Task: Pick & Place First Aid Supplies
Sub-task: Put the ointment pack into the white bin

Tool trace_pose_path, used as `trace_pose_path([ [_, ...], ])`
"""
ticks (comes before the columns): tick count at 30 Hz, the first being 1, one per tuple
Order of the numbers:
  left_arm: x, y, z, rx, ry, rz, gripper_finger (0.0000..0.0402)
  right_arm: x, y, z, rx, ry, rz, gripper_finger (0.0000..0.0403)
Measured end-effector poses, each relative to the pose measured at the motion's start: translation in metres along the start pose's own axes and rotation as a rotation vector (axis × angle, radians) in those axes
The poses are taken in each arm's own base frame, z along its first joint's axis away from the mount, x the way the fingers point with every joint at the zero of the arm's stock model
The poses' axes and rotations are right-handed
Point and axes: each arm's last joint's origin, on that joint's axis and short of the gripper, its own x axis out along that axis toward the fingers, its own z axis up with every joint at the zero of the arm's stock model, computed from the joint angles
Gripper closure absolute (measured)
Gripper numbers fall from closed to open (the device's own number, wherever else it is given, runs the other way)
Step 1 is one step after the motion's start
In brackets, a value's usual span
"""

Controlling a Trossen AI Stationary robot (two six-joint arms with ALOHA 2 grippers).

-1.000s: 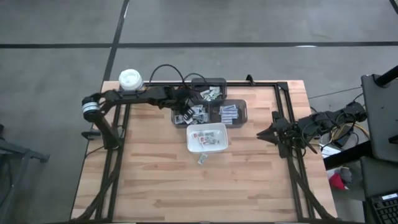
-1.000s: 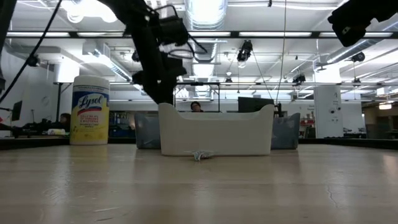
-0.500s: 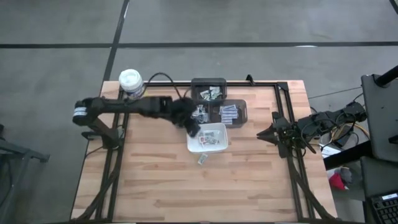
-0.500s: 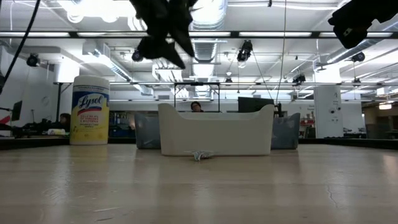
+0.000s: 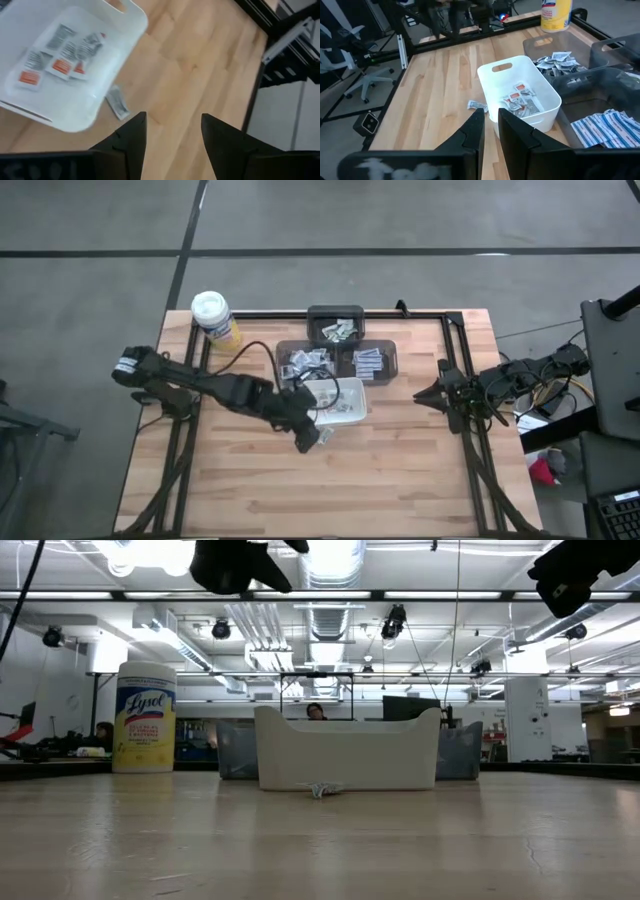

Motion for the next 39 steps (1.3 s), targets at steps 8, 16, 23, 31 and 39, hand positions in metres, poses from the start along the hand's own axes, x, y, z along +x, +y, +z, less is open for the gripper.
trace_pose_path([
  [8, 0.0, -0.014, -0.009, 0.012, -0.019, -0.063, 0.0221, -0.007, 0.0, -0.004, 0.022, -0.016, 0.149, 0.0351],
  [16, 0.012, -0.016, -0.013, -0.096, -0.067, -0.127, 0.022, 0.001, 0.0, -0.024, 0.043, -0.035, 0.331, 0.0351],
  [23, 0.039, -0.025, -0.032, -0.253, -0.008, -0.083, 0.0221, 0.004, -0.005, -0.044, 0.022, -0.055, 0.418, 0.0351],
  [31, 0.068, -0.035, -0.037, -0.411, -0.047, -0.001, 0.022, -0.008, -0.013, -0.052, -0.023, -0.172, 0.448, 0.0351],
  [39, 0.095, -0.047, -0.039, -0.472, 0.039, 0.178, 0.0221, -0.01, -0.02, -0.053, -0.063, -0.213, 0.241, 0.0351],
])
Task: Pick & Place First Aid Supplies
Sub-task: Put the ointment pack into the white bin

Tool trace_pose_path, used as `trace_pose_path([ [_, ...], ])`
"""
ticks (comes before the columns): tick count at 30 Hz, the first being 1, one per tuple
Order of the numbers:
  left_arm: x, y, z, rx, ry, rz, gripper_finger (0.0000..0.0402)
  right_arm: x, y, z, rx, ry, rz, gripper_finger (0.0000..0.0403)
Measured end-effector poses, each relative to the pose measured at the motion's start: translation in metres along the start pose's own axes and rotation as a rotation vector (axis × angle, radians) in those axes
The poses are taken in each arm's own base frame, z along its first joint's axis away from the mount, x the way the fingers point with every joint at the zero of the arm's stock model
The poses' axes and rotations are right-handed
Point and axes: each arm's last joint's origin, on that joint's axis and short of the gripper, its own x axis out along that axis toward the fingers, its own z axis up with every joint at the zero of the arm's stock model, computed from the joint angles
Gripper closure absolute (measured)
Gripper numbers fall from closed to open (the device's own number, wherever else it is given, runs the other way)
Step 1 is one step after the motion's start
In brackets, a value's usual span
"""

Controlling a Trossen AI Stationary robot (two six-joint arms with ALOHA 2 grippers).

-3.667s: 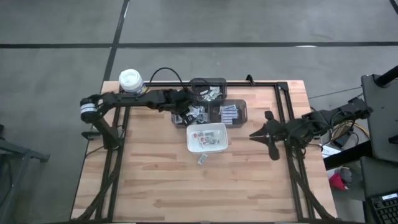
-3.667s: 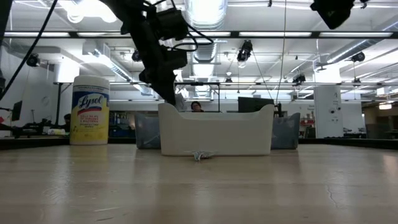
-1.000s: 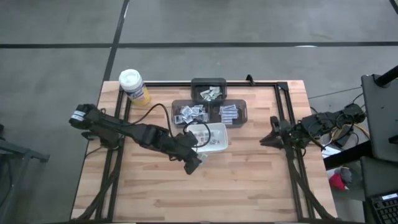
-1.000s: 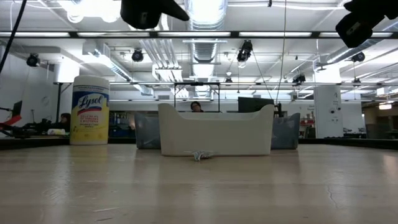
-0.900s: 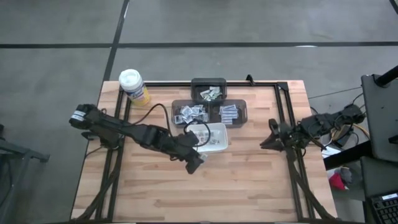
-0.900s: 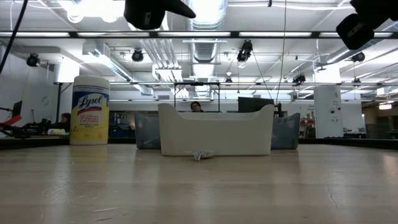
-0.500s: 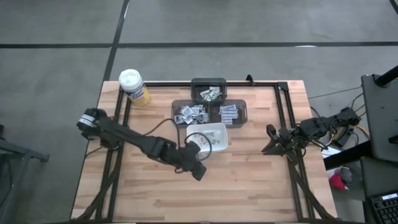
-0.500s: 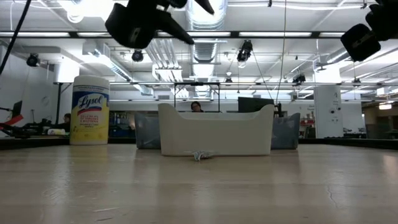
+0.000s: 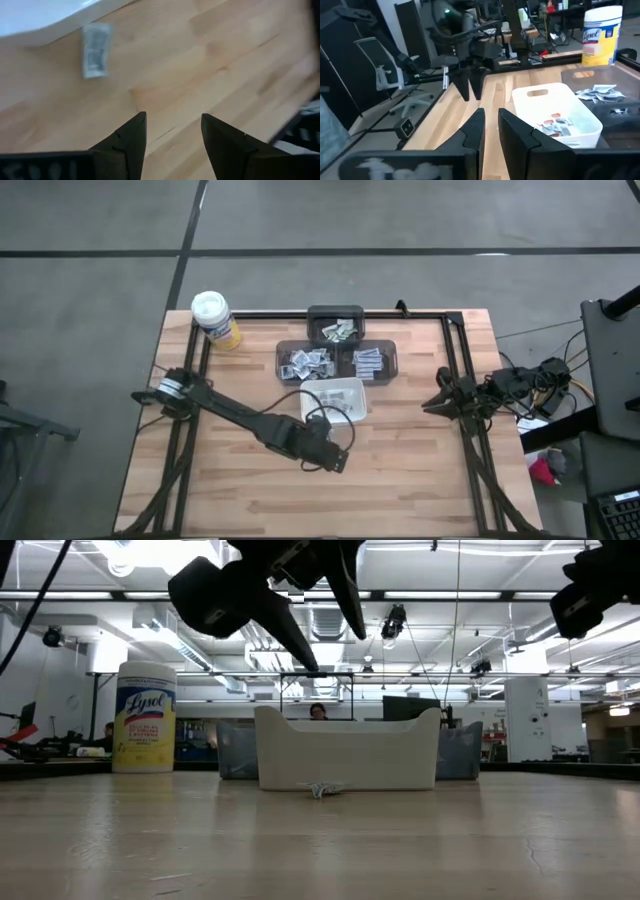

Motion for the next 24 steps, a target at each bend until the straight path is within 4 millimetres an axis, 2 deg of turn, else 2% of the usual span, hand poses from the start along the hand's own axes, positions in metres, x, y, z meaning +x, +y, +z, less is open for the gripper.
trace_pose_path([
  [6, 0.01, -0.01, -0.002, -0.02, 0.005, 0.117, 0.0221, 0.0, 0.0, -0.001, -0.003, 0.003, -0.005, 0.0351],
  [15, 0.049, -0.01, -0.006, -0.07, -0.033, 0.184, 0.022, 0.001, -0.001, -0.003, -0.003, 0.009, -0.005, 0.0351],
  [24, 0.056, -0.006, 0.006, -0.074, -0.153, 0.21, 0.0221, 0.001, -0.001, -0.003, -0.002, 0.008, -0.004, 0.0351],
])
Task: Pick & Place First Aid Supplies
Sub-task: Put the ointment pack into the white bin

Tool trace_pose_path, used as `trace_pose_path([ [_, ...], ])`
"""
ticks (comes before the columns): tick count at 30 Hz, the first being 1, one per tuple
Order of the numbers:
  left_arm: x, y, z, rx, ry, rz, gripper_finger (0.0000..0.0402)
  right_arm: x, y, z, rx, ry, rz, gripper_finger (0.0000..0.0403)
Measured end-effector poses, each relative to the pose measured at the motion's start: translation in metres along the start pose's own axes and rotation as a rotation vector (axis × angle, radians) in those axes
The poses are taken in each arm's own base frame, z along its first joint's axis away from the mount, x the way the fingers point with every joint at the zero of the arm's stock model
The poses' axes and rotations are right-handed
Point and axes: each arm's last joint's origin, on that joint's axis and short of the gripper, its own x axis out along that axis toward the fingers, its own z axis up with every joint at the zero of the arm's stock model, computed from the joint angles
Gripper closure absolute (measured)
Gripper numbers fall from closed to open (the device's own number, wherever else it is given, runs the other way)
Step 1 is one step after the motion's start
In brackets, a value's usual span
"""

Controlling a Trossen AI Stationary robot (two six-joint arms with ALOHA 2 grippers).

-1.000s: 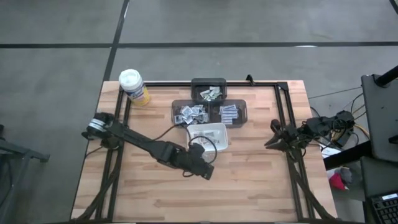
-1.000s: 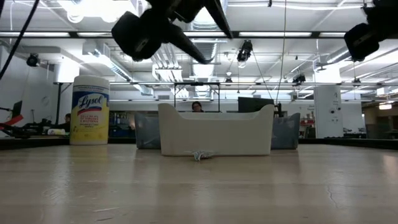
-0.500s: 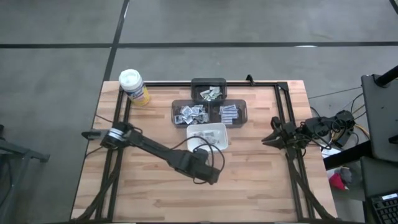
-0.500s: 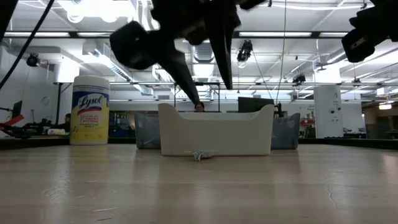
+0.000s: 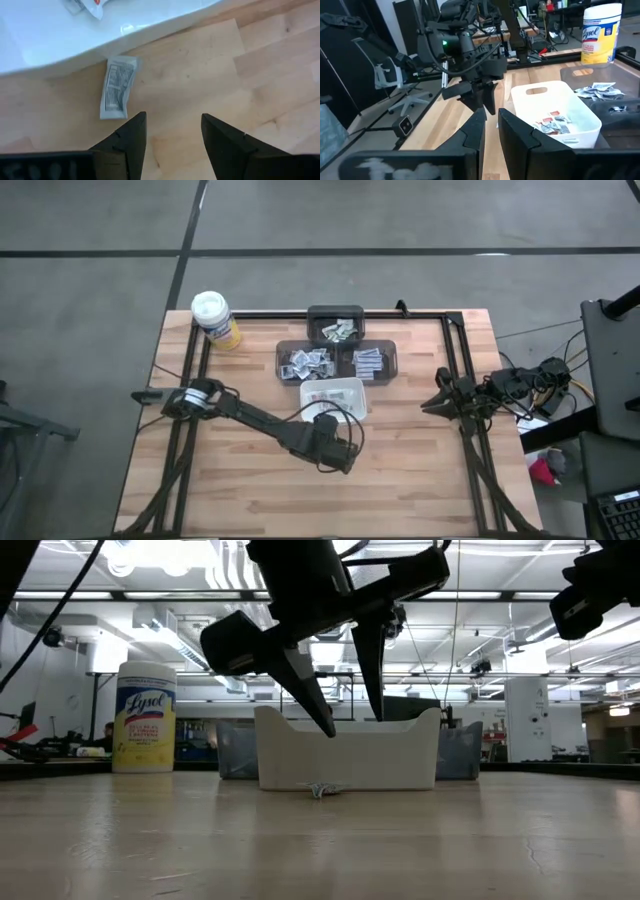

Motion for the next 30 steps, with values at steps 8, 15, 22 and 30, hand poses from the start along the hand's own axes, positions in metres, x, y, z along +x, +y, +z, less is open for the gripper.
trace_pose_path([
  [8, 0.013, 0.002, 0.003, 0.017, 0.022, 0.029, 0.022, 0.0, 0.0, 0.0, 0.0, 0.0, 0.0, 0.0351],
  [15, 0.025, 0.004, -0.002, 0.025, 0.046, 0.059, 0.0221, 0.0, 0.0, 0.0, 0.0, 0.0, 0.0, 0.0351],
  [22, 0.028, 0.006, 0.001, 0.021, 0.036, 0.068, 0.0221, 0.0, 0.0, 0.0, 0.0, 0.0, 0.0, 0.0351],
  [30, 0.033, 0.01, 0.001, 0.018, 0.034, 0.086, 0.022, 0.0, 0.0, 0.0, 0.0, 0.0, 0.0, 0.0351],
])
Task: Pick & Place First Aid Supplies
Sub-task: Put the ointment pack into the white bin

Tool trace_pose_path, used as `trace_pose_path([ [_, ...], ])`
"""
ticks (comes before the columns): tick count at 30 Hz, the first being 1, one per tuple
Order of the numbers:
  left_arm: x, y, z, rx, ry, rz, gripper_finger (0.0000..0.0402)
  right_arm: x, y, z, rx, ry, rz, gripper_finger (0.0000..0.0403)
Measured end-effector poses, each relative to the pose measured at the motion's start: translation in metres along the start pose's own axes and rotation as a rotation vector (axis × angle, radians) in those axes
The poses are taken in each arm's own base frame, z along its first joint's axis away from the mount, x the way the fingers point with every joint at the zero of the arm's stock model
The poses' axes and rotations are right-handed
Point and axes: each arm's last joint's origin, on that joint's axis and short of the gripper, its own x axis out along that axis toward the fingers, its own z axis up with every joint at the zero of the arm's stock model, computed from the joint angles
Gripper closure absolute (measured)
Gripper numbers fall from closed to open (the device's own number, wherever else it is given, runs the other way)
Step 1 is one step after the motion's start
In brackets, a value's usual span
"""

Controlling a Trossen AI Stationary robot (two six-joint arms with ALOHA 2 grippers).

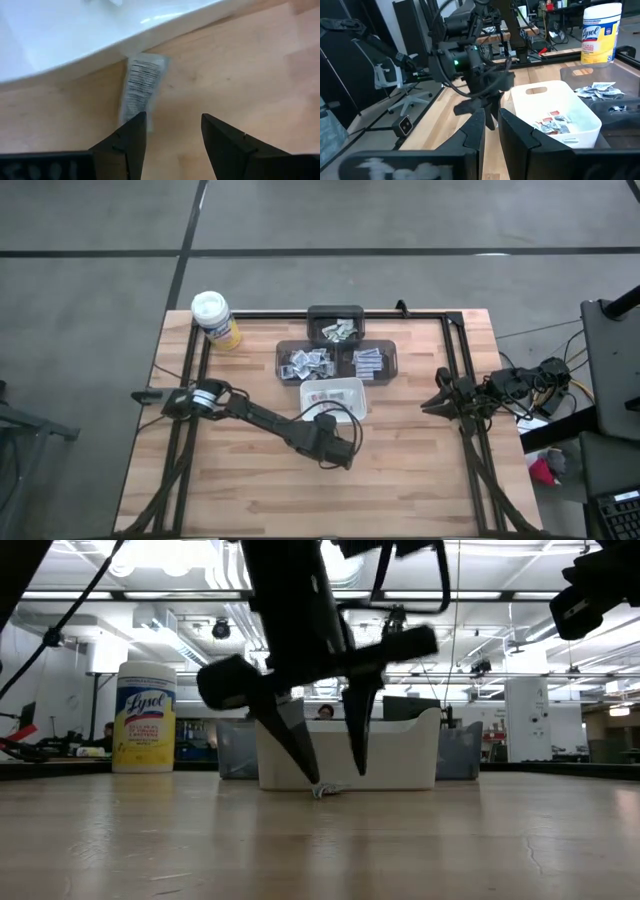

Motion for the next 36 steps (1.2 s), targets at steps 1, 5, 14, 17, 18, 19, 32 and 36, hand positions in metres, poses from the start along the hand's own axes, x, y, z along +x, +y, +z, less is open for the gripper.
trace_pose_path([
  [1, 0.002, 0.002, 0.0, 0.0, 0.002, 0.01, 0.022, 0.0, 0.0, 0.0, 0.0, 0.0, 0.0, 0.0351],
  [5, 0.013, 0.003, -0.001, -0.018, 0.027, -0.03, 0.0221, 0.0, 0.0, 0.0, 0.0, 0.0, 0.0, 0.0351],
  [14, 0.02, -0.003, -0.014, -0.046, 0.152, -0.19, 0.0221, 0.0, 0.0, 0.0, 0.005, 0.001, -0.001, 0.0351],
  [17, 0.012, -0.008, -0.026, -0.018, 0.216, -0.213, 0.022, 0.0, 0.0, 0.0, 0.005, 0.002, -0.001, 0.0351],
  [18, 0.009, -0.009, -0.03, -0.007, 0.231, -0.218, 0.0221, 0.0, 0.0, 0.0, 0.005, 0.002, -0.001, 0.0351],
  [19, 0.006, -0.01, -0.033, 0.001, 0.242, -0.22, 0.0221, 0.0, 0.0, 0.0, 0.005, 0.002, -0.001, 0.0351],
  [32, 0.002, -0.011, -0.043, -0.022, 0.27, -0.217, 0.022, 0.0, 0.0, 0.0, 0.001, 0.003, -0.002, 0.0351],
  [36, 0.002, -0.011, -0.043, -0.022, 0.269, -0.218, 0.0221, 0.0, 0.0, 0.0, 0.003, 0.004, -0.001, 0.0351],
])
